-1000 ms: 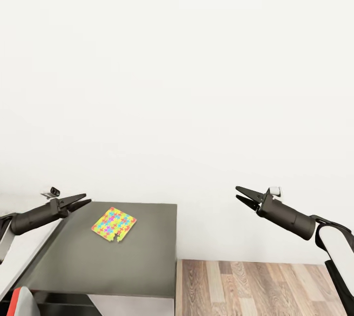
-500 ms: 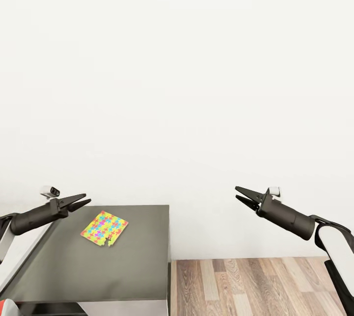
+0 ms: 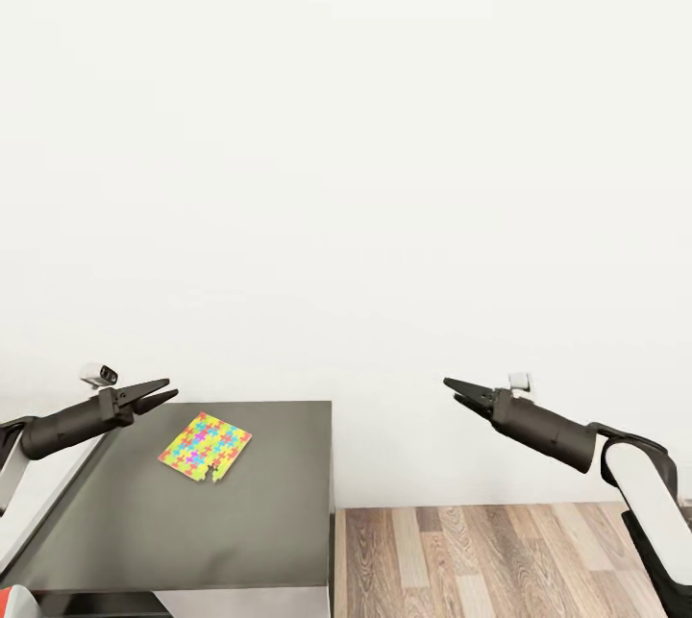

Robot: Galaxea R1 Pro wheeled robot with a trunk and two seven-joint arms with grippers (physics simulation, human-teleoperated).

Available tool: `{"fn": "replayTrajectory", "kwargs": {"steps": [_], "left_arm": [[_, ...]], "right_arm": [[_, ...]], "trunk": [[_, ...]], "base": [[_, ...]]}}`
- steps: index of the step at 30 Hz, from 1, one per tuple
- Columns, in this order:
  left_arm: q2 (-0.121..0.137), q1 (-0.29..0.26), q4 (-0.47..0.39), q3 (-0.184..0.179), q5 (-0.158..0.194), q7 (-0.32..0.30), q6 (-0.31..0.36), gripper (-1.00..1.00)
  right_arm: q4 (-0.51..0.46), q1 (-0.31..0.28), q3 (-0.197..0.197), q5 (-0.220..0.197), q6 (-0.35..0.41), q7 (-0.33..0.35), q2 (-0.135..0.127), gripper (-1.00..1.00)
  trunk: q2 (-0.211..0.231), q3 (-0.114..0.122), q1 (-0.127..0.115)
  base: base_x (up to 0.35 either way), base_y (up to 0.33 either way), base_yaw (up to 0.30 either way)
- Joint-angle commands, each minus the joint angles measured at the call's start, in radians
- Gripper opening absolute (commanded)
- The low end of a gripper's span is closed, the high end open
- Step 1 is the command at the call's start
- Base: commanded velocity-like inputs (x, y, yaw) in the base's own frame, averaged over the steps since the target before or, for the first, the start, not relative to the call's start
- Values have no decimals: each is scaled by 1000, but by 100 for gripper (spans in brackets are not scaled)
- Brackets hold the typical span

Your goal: Put all the toys in the child's room - the three board games (two on the bed and one on the table), the two jigsaw puzzles on the table, and the tennis ball on the table - inside the toy box on the table in the child's room.

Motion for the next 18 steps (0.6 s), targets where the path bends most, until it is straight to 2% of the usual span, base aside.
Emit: {"fn": "replayTrajectory", "kwargs": {"steps": [1, 5, 7, 8, 9, 10, 11, 12, 13, 14, 17, 18], "left_arm": [[0, -1, 0, 0, 0, 11, 11, 100], [-2, -3, 0, 2, 0, 92, 12, 100], [-5, -7, -1, 1, -1, 156, 12, 100], [-6, -11, -1, 0, -2, 210, 13, 100], [-7, -13, -1, -1, -2, 241, 13, 100], [-10, -18, -3, -2, -2, 308, 14, 100], [-12, -20, -5, -3, -2, 342, 16, 100], [-18, -22, -9, -3, -1, 410, 15, 100], [-25, -23, -13, -4, -1, 475, 14, 100], [-28, -24, -15, -4, -1, 506, 14, 100], [-45, -27, -19, -7, -2, 668, 14, 100], [-46, -27, -20, -7, -3, 689, 14, 100]], "right_arm": [[0, -1, 23, 27, 3, -15, 4, 100], [0, -4, 79, 60, 3, -113, 32, 100], [0, -6, 94, 68, 5, -192, 60, 100], [1, -7, 99, 72, 7, -253, 80, 100], [1, -7, 100, 72, 8, -283, 88, 100], [1, -8, 101, 73, 10, -338, 100, 100], [1, -8, 103, 73, 10, -361, 104, 100], [1, -8, 105, 73, 11, -396, 112, 100], [1, -8, 108, 73, 12, -419, 116, 100], [1, -8, 109, 74, 12, -427, 118, 100], [2, -9, 106, 71, 18, -448, 114, 100], [2, -9, 106, 70, 19, -450, 114, 100]], "trunk": [[-2, -2, 1], [-2, -2, 1], [-2, -2, 1], [-2, -2, 1], [-2, -2, 1], [-2, -2, 1], [-2, -2, 1], [-2, -2, 1], [-2, -2, 1], [-2, -2, 1], [-2, -2, 1], [-2, -2, 1]], "base": [[0, 0, 0], [0, 0, 0], [0, 0, 0], [0, 0, 0], [0, 0, 0], [0, 0, 0], [0, 0, 0], [0, 0, 0], [0, 0, 0], [0, 0, 0], [0, 0, 0], [0, 0, 0]]}}
